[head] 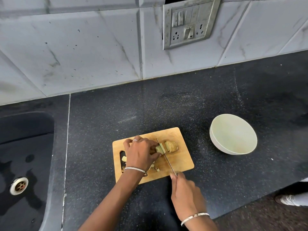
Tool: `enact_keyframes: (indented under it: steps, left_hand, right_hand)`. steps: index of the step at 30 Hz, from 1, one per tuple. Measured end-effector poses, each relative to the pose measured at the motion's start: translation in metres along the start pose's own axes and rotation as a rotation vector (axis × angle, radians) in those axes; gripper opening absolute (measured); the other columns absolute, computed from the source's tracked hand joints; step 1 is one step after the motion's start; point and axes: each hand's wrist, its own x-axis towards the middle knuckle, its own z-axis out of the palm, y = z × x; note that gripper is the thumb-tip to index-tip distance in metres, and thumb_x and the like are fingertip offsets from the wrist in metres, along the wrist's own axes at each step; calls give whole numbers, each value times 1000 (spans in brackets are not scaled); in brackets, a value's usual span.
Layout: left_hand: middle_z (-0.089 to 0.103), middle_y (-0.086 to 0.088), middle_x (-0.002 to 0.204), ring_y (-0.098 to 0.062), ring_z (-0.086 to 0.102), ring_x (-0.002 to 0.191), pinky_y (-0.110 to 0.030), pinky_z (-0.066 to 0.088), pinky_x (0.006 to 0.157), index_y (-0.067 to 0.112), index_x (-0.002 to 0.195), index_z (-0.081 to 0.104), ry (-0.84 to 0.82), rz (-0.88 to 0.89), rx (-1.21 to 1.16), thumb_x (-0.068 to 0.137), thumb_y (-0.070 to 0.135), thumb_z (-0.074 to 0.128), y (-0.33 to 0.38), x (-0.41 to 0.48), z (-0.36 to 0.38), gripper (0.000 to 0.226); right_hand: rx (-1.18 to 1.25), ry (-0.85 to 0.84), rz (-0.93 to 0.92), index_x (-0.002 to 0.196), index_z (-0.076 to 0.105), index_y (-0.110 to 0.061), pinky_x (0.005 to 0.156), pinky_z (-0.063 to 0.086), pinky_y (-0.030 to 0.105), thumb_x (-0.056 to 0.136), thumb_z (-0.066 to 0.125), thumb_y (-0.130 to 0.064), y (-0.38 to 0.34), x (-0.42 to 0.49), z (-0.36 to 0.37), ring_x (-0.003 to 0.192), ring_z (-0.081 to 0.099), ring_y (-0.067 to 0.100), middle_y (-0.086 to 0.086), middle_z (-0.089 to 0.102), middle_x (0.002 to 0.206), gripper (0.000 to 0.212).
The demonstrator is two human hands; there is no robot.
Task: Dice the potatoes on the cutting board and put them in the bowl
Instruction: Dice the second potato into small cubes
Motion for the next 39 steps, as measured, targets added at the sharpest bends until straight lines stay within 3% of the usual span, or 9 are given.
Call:
enact_keyframes:
  steps: [5, 11, 16, 19, 24, 28, 39]
  left_hand:
    - [67, 20, 90, -8, 44, 106, -38, 19, 92, 41, 104, 68, -5, -6, -17, 75, 53, 71, 1, 2, -2, 32]
    - [67, 20, 95, -7, 45, 107, -39, 19, 93, 41, 108, 67, 3, -19, -5, 75, 54, 70, 1, 0, 1, 35]
    - [67, 20, 95, -8, 45, 107, -40, 20, 92, 42, 109, 67, -3, -33, -31, 75, 54, 70, 0, -1, 1, 36]
    - [66, 21, 96, -7, 45, 107, -39, 19, 91, 43, 110, 66, 2, -35, -46, 76, 53, 71, -1, -2, 1, 36]
    - [67, 21, 92, -8, 46, 107, -38, 18, 90, 42, 108, 66, 22, -39, -43, 71, 56, 73, -2, -4, 0, 40]
    - [67, 19, 96, -10, 45, 107, -38, 19, 91, 40, 105, 67, 53, -54, -3, 72, 55, 72, -2, -8, -3, 37]
    - [65, 20, 101, -9, 42, 109, -38, 17, 92, 42, 102, 69, 52, -52, 8, 75, 55, 69, -2, -6, 0, 30]
  right_hand:
    - [-4, -47, 45, 116, 51, -22, 69, 48, 36, 102, 21, -46, -10, 16, 5, 99, 65, 31, 4, 67, 103, 40]
    - [-17, -58, 37, 115, 52, -22, 69, 42, 36, 102, 21, -46, -9, 21, 6, 104, 63, 33, 6, 66, 108, 42]
    - [-6, -62, 36, 104, 49, -25, 68, 43, 35, 101, 18, -49, 4, 1, 4, 98, 65, 29, 3, 66, 98, 39]
    - [27, -68, 33, 90, 39, -28, 62, 37, 33, 99, 14, -52, 15, -14, 1, 91, 65, 25, -3, 57, 80, 36]
    - [62, -1, -13, 89, 37, -28, 55, 35, 32, 98, 13, -51, 11, -15, -7, 67, 53, 20, -6, 51, 70, 35]
    - [57, -8, -37, 91, 38, -29, 61, 39, 34, 99, 13, -53, 2, -8, -1, 81, 65, 24, -4, 59, 79, 35]
    - [-50, -3, 7, 111, 45, -26, 68, 46, 36, 101, 16, -48, -8, -1, 12, 96, 67, 28, 1, 68, 97, 38]
